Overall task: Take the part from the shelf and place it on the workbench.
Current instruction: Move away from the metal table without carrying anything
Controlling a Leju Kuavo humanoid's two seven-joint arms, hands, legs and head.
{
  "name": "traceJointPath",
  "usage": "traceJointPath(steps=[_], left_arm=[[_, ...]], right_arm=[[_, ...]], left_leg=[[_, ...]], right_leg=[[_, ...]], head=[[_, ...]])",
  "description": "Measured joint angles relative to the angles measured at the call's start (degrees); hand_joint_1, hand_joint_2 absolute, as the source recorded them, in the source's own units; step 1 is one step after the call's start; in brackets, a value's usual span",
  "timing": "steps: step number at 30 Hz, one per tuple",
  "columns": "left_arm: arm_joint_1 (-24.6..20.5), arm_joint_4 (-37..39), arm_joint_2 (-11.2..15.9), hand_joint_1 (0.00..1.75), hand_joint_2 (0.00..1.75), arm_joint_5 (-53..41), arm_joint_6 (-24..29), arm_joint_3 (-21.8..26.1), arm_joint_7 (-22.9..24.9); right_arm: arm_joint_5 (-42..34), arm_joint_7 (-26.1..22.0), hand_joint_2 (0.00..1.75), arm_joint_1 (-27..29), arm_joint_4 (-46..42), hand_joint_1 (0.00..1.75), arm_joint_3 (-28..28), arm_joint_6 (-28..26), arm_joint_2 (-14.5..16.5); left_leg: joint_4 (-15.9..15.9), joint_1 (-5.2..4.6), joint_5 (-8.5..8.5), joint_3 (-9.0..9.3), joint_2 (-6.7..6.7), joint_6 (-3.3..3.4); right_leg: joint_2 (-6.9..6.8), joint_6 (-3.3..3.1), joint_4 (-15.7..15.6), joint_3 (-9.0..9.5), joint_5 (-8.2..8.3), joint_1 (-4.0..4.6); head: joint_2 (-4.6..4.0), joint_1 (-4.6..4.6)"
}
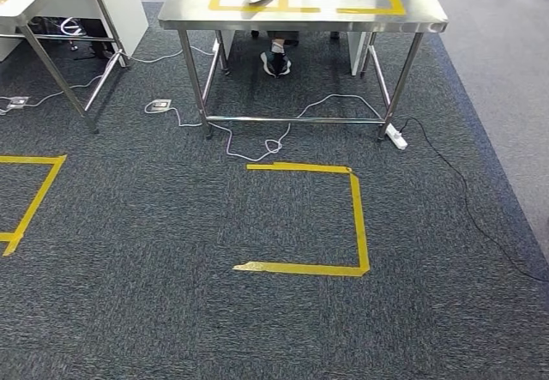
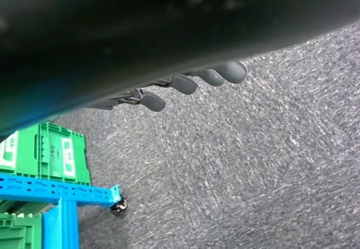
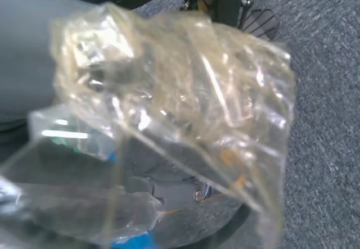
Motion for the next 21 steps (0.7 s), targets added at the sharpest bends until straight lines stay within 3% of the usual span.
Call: traceJointPath(steps=[6, 9, 10, 11, 14, 15, 16, 18, 19, 21], left_arm=[[-0.21, 0.17, 0.03, 0.00, 0.00, -0.66, -0.40, -0.05, 1.18], [-0.20, 0.16, -0.01, 0.00, 0.00, -0.85, -0.74, -0.05, 1.62], [-0.21, 0.16, -0.04, 0.00, 0.00, -0.88, -0.82, -0.05, 1.71], [-0.23, 0.16, -0.08, 0.00, 0.00, -0.92, -0.89, -0.05, 1.79], [-0.18, 0.16, -0.21, 0.00, 0.00, -1.00, -1.04, -0.05, 1.86], [-0.16, 0.16, -0.26, 0.00, 0.00, -1.02, -1.09, -0.05, 1.88], [-0.15, 0.16, -0.30, 0.00, 0.00, -1.04, -1.15, -0.05, 1.91], [-0.20, 0.16, -0.40, 0.00, 0.00, -1.10, -1.29, -0.05, 1.98], [-0.26, 0.16, -0.45, 0.00, 0.00, -1.12, -1.32, -0.05, 2.01], [-0.42, 0.16, -0.48, 0.00, 0.00, -1.14, -1.35, -0.06, 2.02]], right_arm=[[-0.02, 0.28, 0.00, -0.03, 0.00, 0.00, 0.11, -0.57, 0.00], [-0.04, 0.28, 0.00, -0.14, 0.00, 0.00, 0.15, -0.54, -0.01], [-0.04, 0.28, 0.00, -0.18, 0.00, 0.00, 0.15, -0.53, -0.01], [-0.04, 0.28, 0.00, -0.21, 0.00, 0.00, 0.16, -0.52, -0.02], [-0.04, 0.32, 0.00, -0.18, 0.00, 0.00, 0.16, -0.50, -0.05], [-0.04, 0.34, 0.00, -0.11, 0.00, 0.00, 0.16, -0.50, -0.07], [-0.04, 0.35, 0.00, -0.05, 0.00, 0.00, 0.16, -0.50, -0.09], [-0.05, 0.37, 0.00, 0.01, 0.00, 0.00, 0.16, -0.49, -0.14], [-0.05, 0.37, 0.00, -0.01, 0.00, 0.00, 0.16, -0.47, -0.15], [-0.07, 0.39, 0.00, 0.00, 0.00, 0.00, 0.17, -0.45, -0.17]], left_leg=[[0.29, -0.11, -0.13, -0.18, 0.00, 0.25], [-0.14, 0.00, 0.26, -0.33, -0.11, 0.89], [-0.43, 0.14, 0.55, -0.41, -0.20, 1.20], [-0.71, 0.30, 0.82, -0.48, -0.33, 1.48], [-0.76, 0.27, 1.12, -1.07, -0.95, 1.70], [-0.74, 0.24, 1.19, -1.17, -1.29, 1.65], [-0.73, 0.23, 1.25, -1.21, -1.74, 1.56], [-0.60, 0.28, 1.35, -1.18, -2.85, 1.27], [-0.44, 0.22, 1.37, -1.27, -3.44, 0.99], [0.00, 0.17, 1.44, -1.73, -4.64, 0.32]], right_leg=[[-0.01, 0.43, -0.03, -0.03, 0.06, -0.10], [-0.14, 0.95, 0.10, 0.22, -0.13, -0.16], [-0.08, 1.09, 1.06, -0.19, -0.94, -0.14], [0.06, 1.20, 3.17, -1.29, -2.35, -0.13], [0.42, 1.29, 14.87, -7.07, -7.81, -0.16], [0.44, 1.29, 17.28, -8.29, -8.22, -0.17], [0.48, 1.26, 17.38, -8.43, -7.43, -0.18], [1.26, 1.12, 10.88, -5.37, -3.22, -0.32], [2.56, 1.05, 6.68, -3.38, -1.63, -0.43], [4.53, 0.76, 1.56, -1.04, -0.39, -0.58]], head=[[0.00, -0.01], [0.00, -0.01], [0.00, 0.05], [0.00, 0.13], [0.00, 0.20], [0.00, 0.17], [0.00, 0.20], [0.00, 0.22], [0.00, 0.22], [0.00, 0.16]])
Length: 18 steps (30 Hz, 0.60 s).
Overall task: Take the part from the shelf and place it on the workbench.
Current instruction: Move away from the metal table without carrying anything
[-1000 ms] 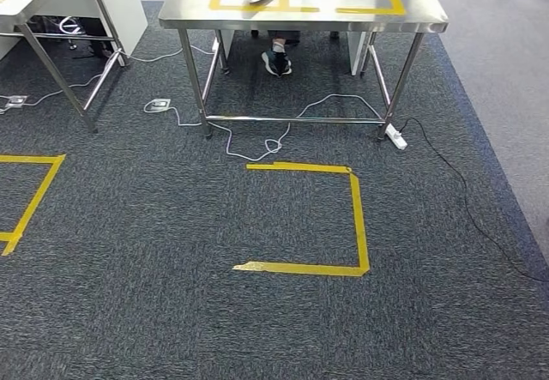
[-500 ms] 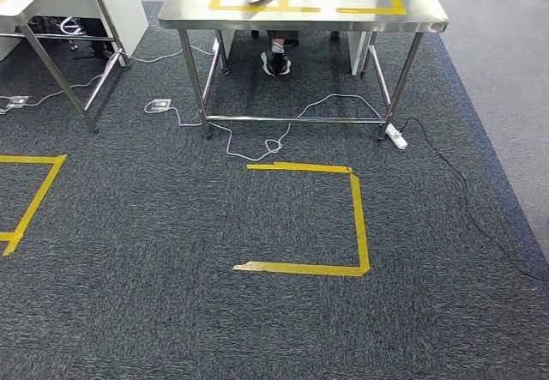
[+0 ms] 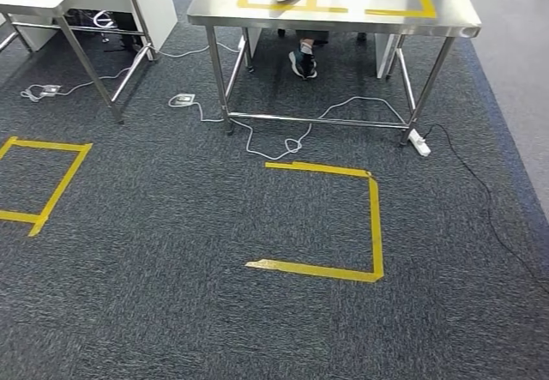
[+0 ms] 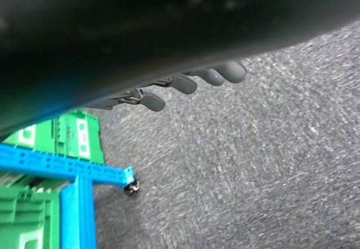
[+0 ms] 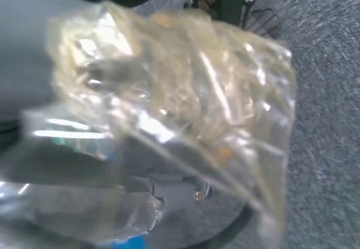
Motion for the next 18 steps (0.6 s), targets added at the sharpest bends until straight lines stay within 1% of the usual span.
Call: traceJointPath(steps=[1, 2, 3, 4, 5, 6, 7, 8, 9, 10, 11, 12, 13, 14, 15, 16, 17, 18], left_arm=[[-0.03, 0.00, 0.01, 0.00, 0.00, 0.00, 0.00, 0.00, 0.01], [0.00, 0.00, 0.03, 0.00, 0.00, 0.01, 0.00, 0.00, 0.02], [0.09, 0.00, 0.05, 0.00, 0.00, 0.04, -0.01, 0.01, 0.10], [0.16, 0.00, 0.05, 0.00, 0.00, 0.10, -0.02, 0.01, 0.22], [0.16, 0.00, 0.04, 0.00, 0.00, 0.16, -0.08, 0.01, 0.38], [0.13, -0.01, 0.03, 0.00, 0.00, 0.22, -0.15, 0.01, 0.56], [0.08, -0.01, 0.00, 0.00, 0.00, 0.21, -0.25, 0.01, 0.69], [0.04, -0.02, 0.00, 0.00, 0.00, 0.15, -0.38, 0.01, 0.78], [0.08, -0.02, 0.00, 0.00, 0.00, 0.09, -0.49, 0.01, 0.83], [0.15, -0.03, 0.01, 0.00, 0.00, 0.03, -0.60, 0.01, 0.85], [0.23, -0.04, 0.02, 0.00, 0.00, -0.01, -0.72, 0.01, 0.85], [0.29, -0.08, 0.03, 0.00, 0.00, -0.03, -0.83, 0.00, 0.85], [0.30, -0.13, 0.04, 0.00, 0.00, -0.07, -0.92, -0.01, 0.85], [0.24, -0.17, 0.04, 0.00, 0.00, -0.11, -1.05, -0.01, 0.85], [0.16, -0.23, 0.04, 0.00, 0.00, -0.14, -1.20, -0.02, 0.85], [0.12, -0.28, 0.04, 0.00, 0.00, -0.15, -1.40, -0.02, 0.86], [0.16, -0.31, 0.04, 0.00, 0.00, -0.14, -1.66, -0.02, 0.87], [0.23, -0.33, 0.04, 0.00, 0.00, -0.11, -1.93, -0.01, 0.90]], right_arm=[[0.00, 0.02, 0.00, 0.02, 0.00, 0.00, 0.01, 0.01, -0.01], [0.00, 0.04, 0.00, 0.04, 0.00, 0.00, 0.01, 0.01, -0.02], [0.00, 0.06, 0.00, 0.02, 0.00, 0.00, 0.01, 0.01, -0.03], [0.00, 0.05, 0.00, -0.03, 0.00, 0.00, 0.01, 0.02, -0.05], [0.00, 0.05, 0.00, -0.06, 0.00, 0.00, 0.01, 0.04, -0.05], [0.00, 0.05, 0.00, -0.06, 0.00, 0.00, 0.01, 0.07, -0.06], [0.00, 0.05, 0.00, 0.00, 0.00, 0.00, 0.01, 0.09, -0.07], [0.00, 0.06, 0.00, 0.06, 0.01, 0.00, 0.01, 0.09, -0.08], [0.00, 0.07, 0.00, 0.10, 0.01, 0.00, 0.01, 0.08, -0.09], [0.00, 0.07, 0.00, 0.09, 0.02, 0.00, 0.01, 0.08, -0.11], [0.00, 0.07, 0.00, 0.05, 0.02, 0.00, 0.01, 0.08, -0.13], [0.00, 0.07, 0.00, -0.03, 0.02, 0.00, 0.01, 0.11, -0.13], [0.00, 0.07, 0.00, -0.12, 0.02, 0.00, 0.01, 0.16, -0.13], [0.00, 0.08, 0.00, -0.21, 0.02, 0.00, 0.01, 0.21, -0.13], [0.00, 0.09, 0.00, -0.29, 0.02, 0.00, 0.00, 0.25, -0.13], [0.00, 0.15, 0.00, -0.36, 0.02, 0.00, 0.00, 0.26, -0.13], [0.00, 0.21, 0.00, -0.45, 0.02, 0.00, 0.01, 0.22, -0.13], [0.01, 0.29, 0.00, -0.54, 0.02, 0.00, 0.01, 0.14, -0.14]], left_leg=[[0.13, 0.04, 0.10, -0.28, -0.58, -0.41], [0.18, 0.17, 0.24, -0.50, -1.18, -0.79], [0.33, 0.28, 0.23, -0.68, -1.36, -1.13], [1.00, 0.30, -0.31, -1.07, -0.76, -1.48], [2.72, 0.33, -1.54, -1.89, 0.31, -1.82], [5.60, 0.38, -3.37, -3.19, 1.67, -2.12], [9.40, 0.45, -5.48, -4.93, 2.84, -2.43], [13.23, 0.60, -7.18, -6.64, 3.39, -2.66], [15.87, 0.74, -7.95, -7.78, 3.64, -2.81], [16.55, 0.85, -7.59, -7.98, 3.80, -2.89], [14.86, 0.94, -6.17, -7.01, 4.00, -2.88], [11.27, 0.97, -4.10, -5.07, 4.52, -2.77], [7.12, 0.86, -2.43, -2.87, 5.56, -2.55], [3.56, 0.66, -1.36, -1.02, 6.53, -2.25], [1.33, 0.47, -0.99, 0.09, 7.31, -1.92], [0.49, 0.27, -1.23, 0.42, 7.61, -1.59], [0.35, 0.16, -1.35, 0.35, 7.22, -1.27], [0.28, 0.25, -1.29, 0.31, 6.71, -0.90]], right_leg=[[0.26, -0.25, -0.50, 0.20, -0.28, 0.08], [-0.32, -0.64, -0.54, 0.34, -0.19, 0.15], [-1.01, -1.08, -0.60, 0.49, -0.04, 0.16], [-1.64, -1.51, -0.68, 0.64, 0.17, 0.12], [-2.37, -1.87, -0.78, 0.74, 0.36, 0.04], [-3.14, -2.10, -0.83, 0.67, 0.47, 0.03], [-3.89, -2.21, -0.82, 0.60, 0.48, 0.08], [-4.73, -2.27, -0.80, 0.54, 0.45, 0.13], [-5.50, -2.29, -0.79, 0.51, 0.40, 0.16], [-6.22, -2.29, -0.78, 0.50, 0.34, 0.17], [-6.85, -2.25, -0.77, 0.56, 0.27, 0.18], [-7.41, -2.16, -0.77, 0.70, 0.18, 0.19], [-7.89, -2.01, -0.77, 0.84, 0.06, 0.24], [-8.30, -1.74, -0.71, 0.85, -0.10, 0.36], [-8.71, -1.43, -0.67, 0.79, -0.27, 0.50], [-9.14, -1.11, -0.65, 0.75, -0.44, 0.61], [-9.63, -0.77, -0.67, 0.91, -0.56, 0.67], [-9.80, -0.44, -0.64, 1.12, -0.73, 0.57]], head=[[0.00, -0.03], [0.00, -0.04], [0.00, 0.01], [0.00, -0.14], [0.00, -0.35], [0.00, -0.55], [0.00, -0.76], [0.00, -0.82], [0.00, -0.80], [0.00, -0.81], [0.00, -0.81], [0.00, -0.81], [0.00, -0.82], [0.00, -0.83], [0.00, -0.78], [0.00, -0.77], [0.00, -0.75], [0.00, -0.75]])
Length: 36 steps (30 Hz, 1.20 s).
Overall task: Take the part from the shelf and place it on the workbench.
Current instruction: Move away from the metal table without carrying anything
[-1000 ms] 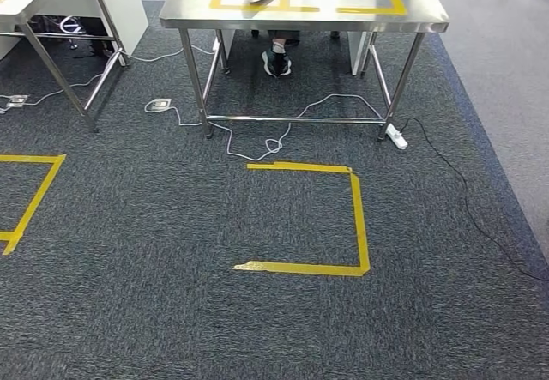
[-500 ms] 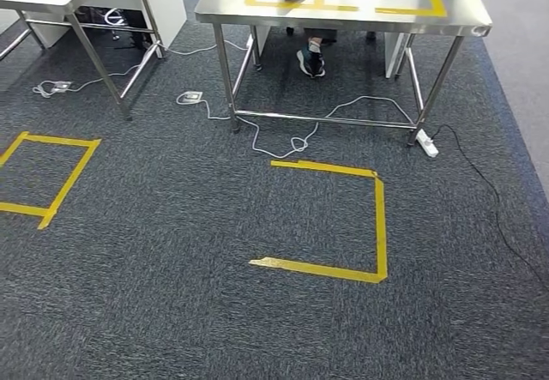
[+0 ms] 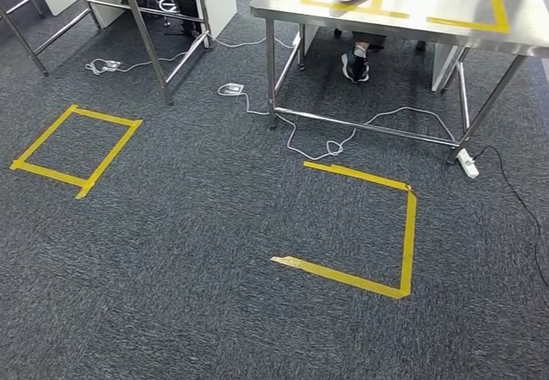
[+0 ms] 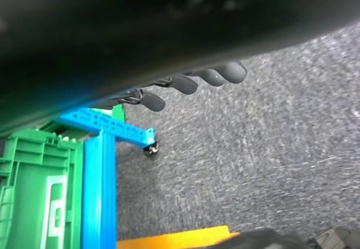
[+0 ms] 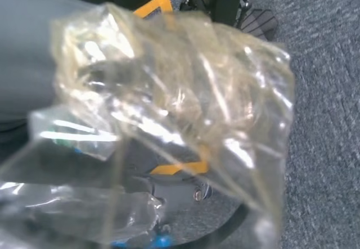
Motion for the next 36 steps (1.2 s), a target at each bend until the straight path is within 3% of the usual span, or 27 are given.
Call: traceJointPath(steps=[2, 4, 5, 7, 9, 12, 14, 17, 18, 19, 21, 23, 24, 25, 26, 28, 30, 32, 33, 34, 36], left_arm=[[0.09, -0.05, -0.01, 0.00, 0.00, 0.11, -0.59, 0.01, 0.14], [-0.12, -0.17, -0.14, 0.00, 0.00, 0.29, -1.09, 0.02, 0.61], [-0.22, -0.23, -0.25, 0.00, 0.00, 0.38, -1.23, 0.02, 0.96], [-0.28, -0.28, -0.44, 0.00, 0.00, 0.48, -1.33, 0.03, 1.50], [-0.26, -0.28, -0.48, 0.00, 0.00, 0.49, -1.35, 0.04, 1.61], [-0.26, -0.28, -0.48, 0.00, 0.00, 0.49, -1.35, 0.03, 1.63], [-0.27, -0.28, -0.51, 0.00, 0.00, 0.50, -1.36, 0.03, 1.77], [-0.32, -0.69, -0.79, 0.00, 0.00, 0.48, -2.31, 0.04, 2.49], [-0.24, -0.85, -0.85, 0.00, 0.00, 0.45, -2.74, 0.04, 2.63], [-0.08, -0.91, -0.80, 0.00, 0.00, 0.43, -2.99, 0.04, 2.60], [-0.02, -1.02, -0.74, 0.00, 0.00, 0.40, -3.18, 0.04, 2.38], [-0.04, -1.12, -0.74, 0.00, 0.00, 0.47, -3.20, 0.04, 2.46], [0.01, -1.17, -0.77, 0.00, 0.00, 0.54, -3.18, 0.04, 2.65], [0.06, -1.20, -0.79, 0.00, 0.00, 0.59, -3.16, 0.04, 2.87], [0.10, -1.23, -0.80, 0.00, 0.00, 0.63, -3.16, 0.04, 3.04], [0.01, -1.30, -0.85, 0.00, 0.00, 0.62, -3.18, 0.04, 3.16], [-0.21, -1.40, -0.96, 0.00, 0.00, 0.52, -3.30, 0.03, 3.10], [-0.17, -1.46, -1.05, 0.00, 0.00, 0.41, -3.54, 0.02, 3.02], [-0.05, -1.47, -1.08, 0.00, 0.00, 0.38, -3.64, 0.02, 2.98], [0.04, -1.49, -1.09, 0.00, 0.00, 0.36, -3.73, 0.02, 2.93], [-0.01, -1.55, -1.13, 0.00, 0.00, 0.34, -3.85, 0.02, 2.78]], right_arm=[[0.02, 0.12, 0.00, -0.15, 0.00, 0.00, 0.08, -0.27, -0.01], [0.04, 0.23, 0.00, -0.04, 0.01, 0.00, 0.19, -0.56, -0.04], [0.05, 0.31, 0.00, 0.05, 0.01, 0.00, 0.22, -0.64, -0.06], [0.06, 0.41, 0.00, 0.15, 0.02, 0.00, 0.23, -0.70, -0.11], [0.06, 0.45, 0.00, 0.16, 0.02, 0.00, 0.24, -0.70, -0.13], [0.06, 0.45, 0.00, 0.16, 0.02, 0.00, 0.24, -0.70, -0.13], [0.07, 0.45, 0.00, 0.14, 0.02, 0.00, 0.25, -0.70, -0.14], [0.09, 0.62, 0.00, 0.03, 0.03, 0.00, 0.58, -0.67, -0.30], [0.10, 0.72, 0.00, -0.03, 0.03, 0.00, 0.76, -0.66, -0.35], [0.10, 0.82, 0.00, -0.07, 0.02, 0.00, 0.94, -0.66, -0.38], [0.10, 0.95, 0.00, 0.02, 0.02, 0.00, 1.14, -0.64, -0.39], [0.10, 1.05, 0.00, 0.16, 0.02, 0.00, 1.30, -0.59, -0.40], [0.10, 1.06, 0.00, 0.16, 0.02, 0.00, 1.38, -0.52, -0.43], [0.10, 1.07, 0.00, 0.12, 0.02, 0.00, 1.48, -0.43, -0.45], [0.10, 1.08, 0.00, 0.06, 0.02, 0.00, 1.57, -0.34, -0.46], [0.11, 1.10, 0.00, -0.05, 0.02, 0.00, 1.68, -0.26, -0.48], [0.13, 1.10, 0.00, -0.12, 0.02, 0.00, 1.79, -0.27, -0.51], [0.18, 1.05, 0.00, -0.26, 0.02, 0.00, 2.04, -0.28, -0.57], [0.22, 0.98, 0.00, -0.37, 0.02, 0.00, 2.21, -0.27, -0.62], [0.26, 0.87, 0.00, -0.47, 0.02, 0.00, 2.37, -0.27, -0.64], [0.31, 0.67, 0.00, -0.43, 0.03, 0.00, 2.60, -0.26, -0.74]], left_leg=[[-0.29, 0.18, 0.34, 0.01, -0.99, 0.74], [-0.40, 0.22, 0.68, -0.19, -2.12, 1.27], [-0.38, 0.16, 0.76, -0.35, -2.81, 1.41], [-0.34, 0.04, 0.82, -0.49, -4.00, 1.51], [-0.33, 0.00, 0.82, -0.49, -4.45, 1.51], [-0.32, -0.01, 0.82, -0.47, -4.55, 1.51], [-0.28, -0.02, 0.82, -0.41, -5.22, 1.51], [0.27, 0.05, 0.98, -1.06, -8.92, 0.28], [0.72, 0.06, 0.79, -1.45, -9.15, -0.31], [1.68, 0.13, 0.11, -2.01, -8.08, -0.78], [7.15, 0.19, -3.21, -4.52, -4.59, -1.51], [14.50, 0.54, -6.49, -7.98, -3.14, -2.19], [16.36, 0.72, -6.80, -8.82, -2.96, -2.38], [15.96, 0.85, -5.95, -8.50, -2.77, -2.49], [13.43, 0.93, -4.25, -7.06, -2.35, -2.49], [5.46, 0.71, -1.02, -2.59, 0.12, -2.14], [0.93, 0.35, -0.25, -0.21, 1.89, -1.45], [0.51, 0.14, -0.41, -0.29, 1.02, -0.74], [0.38, 0.19, -0.27, -0.34, 0.37, -0.38], [0.23, 0.29, -0.10, -0.34, -0.24, -0.01], [0.02, 0.53, 0.21, -0.41, -1.54, 0.66]], right_leg=[[1.87, 0.59, 1.69, -0.41, -1.46, -0.21], [4.75, 0.87, 8.25, -3.67, -5.08, -0.30], [5.42, 0.89, 12.58, -5.87, -6.86, -0.29], [5.78, 0.87, 18.27, -9.05, -8.30, -0.25], [5.79, 0.83, 19.14, -9.72, -8.01, -0.25], [5.80, 0.82, 18.99, -9.69, -7.77, -0.25], [5.90, 0.70, 16.54, -8.78, -5.75, -0.24], [8.66, -0.49, 3.75, -3.24, 0.11, -0.38], [9.07, -1.05, 0.80, -1.83, 1.14, -0.47], [8.19, -1.52, 0.61, -1.59, 1.29, -0.48], [6.47, -2.02, 0.34, -1.38, 1.38, -0.52], [4.60, -2.18, 0.35, -1.37, 1.21, -0.46], [3.71, -2.17, 0.36, -1.37, 1.11, -0.44], [2.89, -2.11, 0.37, -1.37, 0.99, -0.44], [2.13, -2.02, 0.37, -1.34, 0.84, -0.44], [0.73, -1.56, 0.43, -1.06, 0.36, -0.29], [-0.48, -0.86, 0.47, -0.60, -0.17, 0.00], [-1.64, -0.23, 0.27, 0.10, -0.38, 0.06], [-1.34, 0.09, 0.33, 0.32, -0.61, -0.03], [-0.12, 0.37, 1.04, 0.19, -1.29, -0.16], [3.71, 0.71, 6.39, -2.31, -4.53, -0.35]], head=[[0.00, 0.19], [0.00, 0.47], [0.00, 0.50], [0.00, 0.48], [0.00, 0.46], [0.00, 0.46], [0.00, 0.47], [0.00, 0.45], [0.00, 0.42], [0.00, 0.22], [0.00, -0.28], [0.00, -0.52], [0.00, -0.52], [0.00, -0.52], [0.00, -0.53], [0.00, -0.57], [0.00, -0.42], [0.00, -0.26], [0.00, -0.20], [0.00, -0.13], [0.00, 0.13]])
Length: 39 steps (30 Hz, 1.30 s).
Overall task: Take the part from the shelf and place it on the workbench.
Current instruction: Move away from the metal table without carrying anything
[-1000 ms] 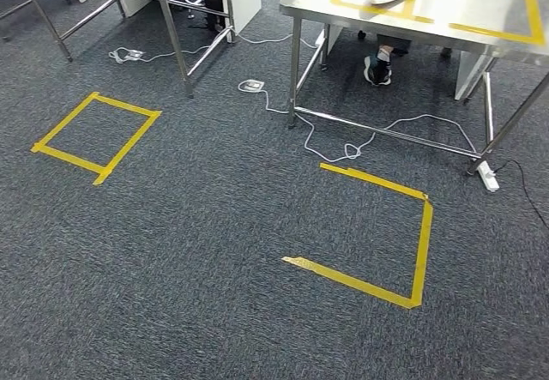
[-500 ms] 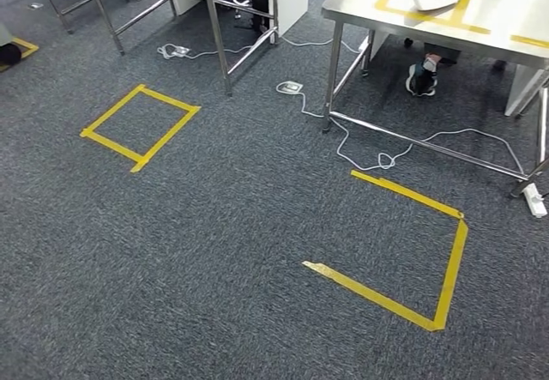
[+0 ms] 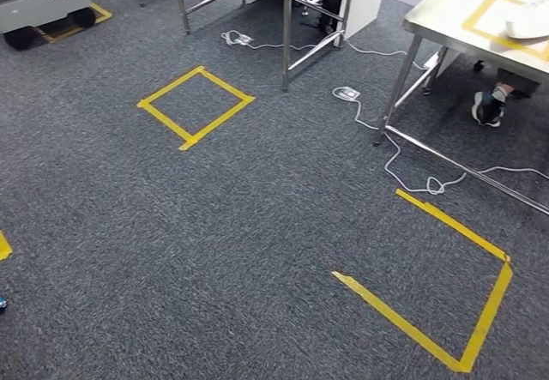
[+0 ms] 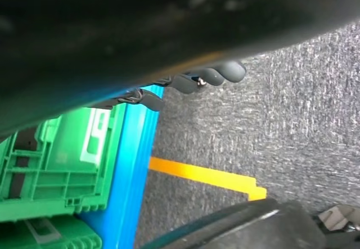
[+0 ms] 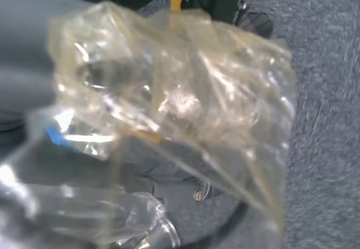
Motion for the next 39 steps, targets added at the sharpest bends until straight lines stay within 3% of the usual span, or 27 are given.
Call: traceJointPath(steps=[2, 3, 4, 6, 8, 10, 12, 14, 16, 18, 19, 20, 21, 23, 25, 27, 28, 30, 31, 33, 34, 35, 37, 39], left_arm=[[-0.12, -0.05, -0.12, 0.00, 0.00, -0.03, -0.08, -0.01, -0.13], [-0.11, -0.06, -0.16, 0.00, 0.00, -0.05, -0.09, -0.01, -0.15], [-0.08, -0.07, -0.20, 0.00, 0.00, -0.05, -0.09, -0.01, -0.16], [-0.06, -0.08, -0.23, 0.00, 0.00, -0.05, -0.10, -0.01, -0.19], [-0.17, -0.10, -0.29, 0.00, 0.00, -0.04, -0.11, -0.01, -0.23], [-0.23, -0.14, -0.31, 0.00, 0.00, -0.01, -0.13, -0.01, -0.33], [-0.11, -0.15, -0.30, 0.00, 0.00, 0.11, -0.14, 0.01, -0.42], [-0.05, -0.15, -0.29, 0.00, 0.00, 0.25, -0.25, 0.02, -0.54], [-0.18, -0.15, -0.28, 0.00, 0.00, 0.31, -0.43, 0.02, -0.70], [-0.23, -0.15, -0.28, 0.00, 0.00, 0.32, -0.62, 0.02, -0.77], [-0.16, -0.15, -0.27, 0.00, 0.00, 0.33, -0.74, 0.02, -0.78], [-0.07, -0.15, -0.25, 0.00, 0.00, 0.33, -0.84, 0.02, -0.78], [0.00, -0.15, -0.22, 0.00, 0.00, 0.33, -0.91, 0.02, -0.78], [-0.08, -0.15, -0.17, 0.00, 0.00, 0.29, -0.97, 0.02, -0.78], [-0.23, -0.15, -0.19, 0.00, 0.00, 0.20, -1.04, 0.01, -0.78], [-0.14, -0.15, -0.19, 0.00, 0.00, 0.11, -1.08, -0.01, -0.75], [-0.05, -0.15, -0.18, 0.00, 0.00, 0.08, -1.08, -0.01, -0.72], [-0.03, -0.15, -0.19, 0.00, 0.00, -0.03, -1.09, -0.01, -0.62], [-0.10, -0.15, -0.21, 0.00, 0.00, -0.10, -1.09, -0.01, -0.60], [-0.22, -0.15, -0.26, 0.00, 0.00, -0.19, -1.11, -0.01, -0.58], [-0.20, -0.15, -0.26, 0.00, 0.00, -0.20, -1.11, -0.01, -0.58], [-0.18, -0.15, -0.25, 0.00, 0.00, -0.20, -1.11, -0.01, -0.58], [-0.19, -0.15, -0.25, 0.00, 0.00, -0.20, -1.14, -0.01, -0.58], [-0.35, -0.15, -0.26, 0.00, 0.00, -0.20, -1.21, -0.01, -0.58]], right_arm=[[0.02, -0.07, 0.00, 0.27, 0.01, 0.00, 0.09, 0.01, -0.06], [0.03, -0.07, 0.00, 0.38, 0.01, 0.00, 0.11, 0.01, -0.07], [0.04, -0.08, 0.00, 0.42, 0.01, 0.00, 0.13, 0.01, -0.10], [0.07, -0.12, 0.00, 0.39, 0.01, 0.00, 0.22, 0.01, -0.17], [0.07, -0.17, 0.00, 0.34, 0.01, 0.00, 0.38, 0.02, -0.31], [0.07, -0.22, 0.00, 0.32, 0.01, 0.00, 0.49, 0.03, -0.39], [0.08, -0.31, 0.00, 0.26, 0.01, 0.00, 0.58, 0.03, -0.41], [0.08, -0.43, 0.00, 0.26, 0.01, 0.00, 0.74, 0.03, -0.44], [0.05, -0.48, 0.00, 0.44, 0.01, 0.00, 0.90, 0.03, -0.46], [0.02, -0.45, 0.00, 0.55, 0.01, 0.00, 0.96, 0.04, -0.46], [0.01, -0.42, 0.00, 0.52, 0.01, 0.00, 0.97, 0.04, -0.46], [0.00, -0.37, 0.00, 0.46, 0.01, 0.00, 0.97, 0.05, -0.46], [-0.01, -0.30, 0.00, 0.41, 0.01, 0.00, 0.98, 0.10, -0.46], [-0.03, -0.22, 0.00, 0.37, 0.01, 0.00, 1.00, 0.43, -0.46], [-0.05, -0.28, 0.00, 0.36, 0.01, 0.00, 1.03, 0.97, -0.46], [-0.05, -0.40, 0.00, 0.22, 0.01, 0.00, 1.09, 1.40, -0.46], [-0.05, -0.45, 0.00, 0.11, 0.01, 0.00, 1.17, 1.54, -0.46], [-0.04, -0.48, 0.00, 0.01, 0.01, 0.00, 1.38, 1.63, -0.48], [-0.04, -0.48, 0.00, 0.09, 0.01, 0.00, 1.46, 1.63, -0.49], [-0.03, -0.45, 0.00, 0.35, 0.01, 0.00, 1.53, 1.63, -0.50], [-0.03, -0.45, 0.00, 0.43, 0.01, 0.00, 1.54, 1.63, -0.51], [-0.03, -0.44, 0.00, 0.44, 0.01, 0.00, 1.56, 1.63, -0.52], [-0.02, -0.44, 0.00, 0.39, 0.01, 0.00, 1.62, 1.64, -0.55], [-0.01, -0.44, 0.00, 0.34, 0.01, 0.00, 1.76, 1.72, -0.61]], left_leg=[[0.00, -0.05, 0.03, -0.12, -1.56, 0.29], [0.01, -0.09, 0.03, -0.09, -2.39, 0.33], [0.01, -0.13, 0.01, -0.03, -3.28, 0.32], [0.03, -0.13, -0.06, 0.23, -5.09, 0.22], [0.22, -0.22, -0.20, 0.30, -6.73, -0.19], [0.34, -0.11, -0.13, -0.10, -8.07, -0.94], [0.36, 0.19, 0.03, -0.51, -8.79, -1.72], [2.37, 0.15, -1.34, -1.47, -6.00, -2.35], [8.71, 0.12, -4.90, -4.49, -2.36, -2.88], [15.71, 0.29, -7.62, -7.93, -1.50, -3.27], [16.92, 0.37, -7.48, -8.50, -1.37, -3.37], [15.72, 0.41, -6.21, -7.83, -1.18, -3.37], [12.58, 0.41, -4.27, -6.12, -0.67, -3.27], [4.66, 0.05, -1.15, -1.85, 2.33, -2.71], [0.83, -0.43, -0.54, 0.05, 4.31, -2.06], [0.43, -0.54, -0.58, 0.01, 3.06, -1.45], [0.23, -0.46, -0.43, 0.05, 2.34, -1.09], [-0.14, -0.21, -0.06, 0.13, 0.88, -0.43], [-0.16, -0.22, 0.01, 0.07, 0.13, -0.26], [-0.14, -0.31, 0.04, -0.01, -1.65, -0.08], [-0.13, -0.36, 0.04, 0.03, -2.55, -0.06], [-0.12, -0.40, 0.03, 0.12, -3.46, -0.07], [-0.10, -0.39, -0.05, 0.37, -5.19, -0.17], [0.10, -0.44, -0.16, 0.29, -6.69, -0.59]], right_leg=[[1.93, 0.01, 8.43, -4.29, -3.46, -0.02], [2.11, -0.02, 11.14, -5.94, -3.87, -0.01], [2.18, -0.08, 11.63, -6.66, -3.02, -0.01], [2.91, -0.29, 5.77, -4.86, 1.65, -0.08], [5.65, -0.60, -2.01, -1.79, 5.17, -0.32], [7.24, -0.98, -4.85, -0.39, 5.58, -0.32], [6.06, -1.61, -5.11, 0.02, 5.75, -0.20], [4.50, -2.39, -5.55, 0.34, 5.98, -0.24], [2.61, -2.91, -5.78, 0.57, 5.89, -0.13], [0.64, -3.07, -5.76, 0.61, 5.66, -0.01], [-0.26, -3.07, -5.76, 0.63, 5.55, 0.02], [-1.07, -3.00, -5.75, 0.72, 5.41, 0.03], [-1.80, -2.91, -5.76, 0.94, 5.24, 0.04], [-3.10, -2.44, -5.70, 1.40, 4.76, 0.24], [-4.35, -1.77, -5.71, 1.68, 4.29, 0.55], [-5.49, -1.13, -5.94, 2.33, 3.99, 0.54], [-4.85, -0.83, -5.72, 2.48, 3.58, 0.43], [-1.43, -0.41, -2.12, 0.98, 1.18, 0.20], [0.52, -0.34, 1.68, -0.89, -0.68, 0.16], [1.99, -0.33, 9.80, -5.31, -3.41, 0.17], [2.13, -0.38, 11.66, -6.69, -3.23, 0.19], [2.21, -0.47, 11.01, -6.96, -1.78, 0.20], [3.49, -0.77, 3.89, -4.54, 3.11, 0.13], [6.50, -1.11, -2.95, -1.84, 5.88, -0.12]], head=[[0.00, 0.11], [0.00, 0.09], [0.00, 0.09], [0.00, 0.10], [0.00, 0.07], [0.00, 0.04], [0.00, 0.06], [0.00, -0.25], [0.00, -0.57], [0.00, -0.59], [0.00, -0.60], [0.00, -0.60], [0.00, -0.61], [0.00, -0.62], [0.00, -0.53], [0.00, -0.47], [0.00, -0.41], [0.00, -0.14], [0.00, 0.01], [0.00, 0.06], [0.00, 0.06], [0.00, 0.06], [0.00, 0.08], [0.00, 0.07]])
